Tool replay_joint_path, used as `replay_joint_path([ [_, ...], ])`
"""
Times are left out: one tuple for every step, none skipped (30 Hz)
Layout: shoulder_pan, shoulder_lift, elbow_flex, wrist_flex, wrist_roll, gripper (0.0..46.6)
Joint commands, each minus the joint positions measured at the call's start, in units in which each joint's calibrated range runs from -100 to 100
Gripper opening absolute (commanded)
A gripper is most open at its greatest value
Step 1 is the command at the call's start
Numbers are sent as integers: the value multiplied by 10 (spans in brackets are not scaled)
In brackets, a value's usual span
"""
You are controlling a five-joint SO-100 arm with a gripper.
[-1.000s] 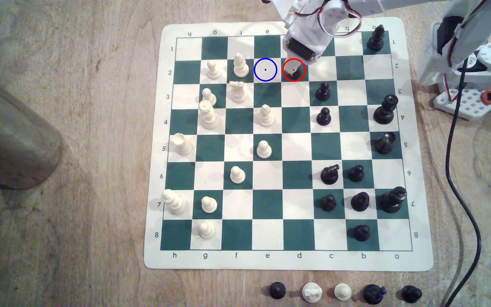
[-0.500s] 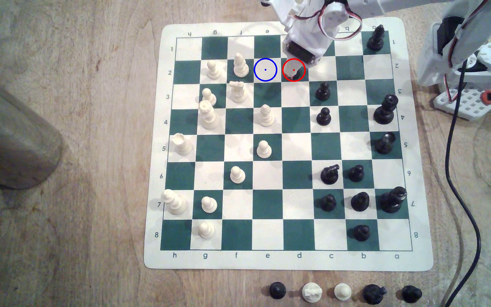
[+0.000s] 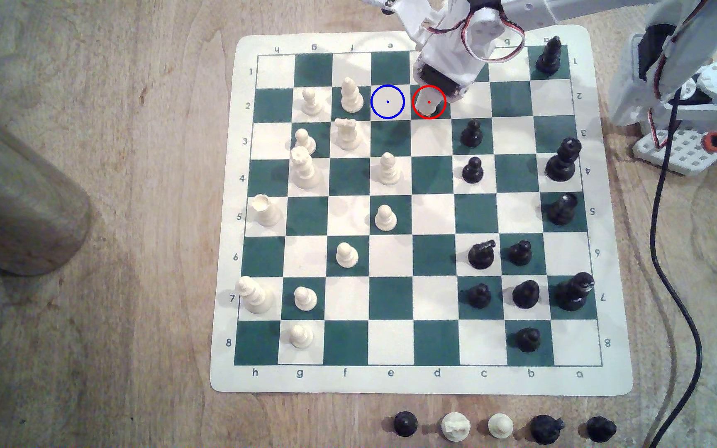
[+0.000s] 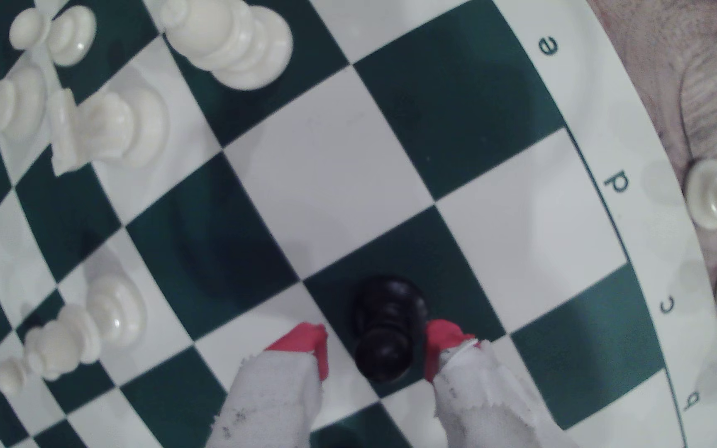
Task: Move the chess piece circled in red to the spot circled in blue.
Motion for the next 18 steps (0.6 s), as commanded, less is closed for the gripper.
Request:
replay_joint_path([
  [3, -9, -61, -11, 0, 123],
  [3, -9, -61, -11, 0, 123],
  [3, -10, -61, -12, 0, 123],
  [3, -11, -61, -13, 0, 120],
  [3, -11, -61, -13, 0, 118],
  [3, -12, -61, -13, 0, 114],
  [3, -12, -61, -13, 1, 107],
  [2, -13, -61, -12, 1, 80],
  [2, -14, -61, -12, 1, 66],
  [2, -14, -61, -11, 1, 59],
  [2, -14, -61, -11, 1, 48],
  [2, -15, -61, -12, 0, 27],
  [2, -15, -61, -12, 0, 19],
  [2, -17, -61, -13, 0, 14],
  [1, -18, -61, -13, -1, 8],
  [1, -19, -61, -13, -1, 5],
  [1, -21, -61, -13, -1, 3],
  [1, -23, -61, -13, -1, 3],
])
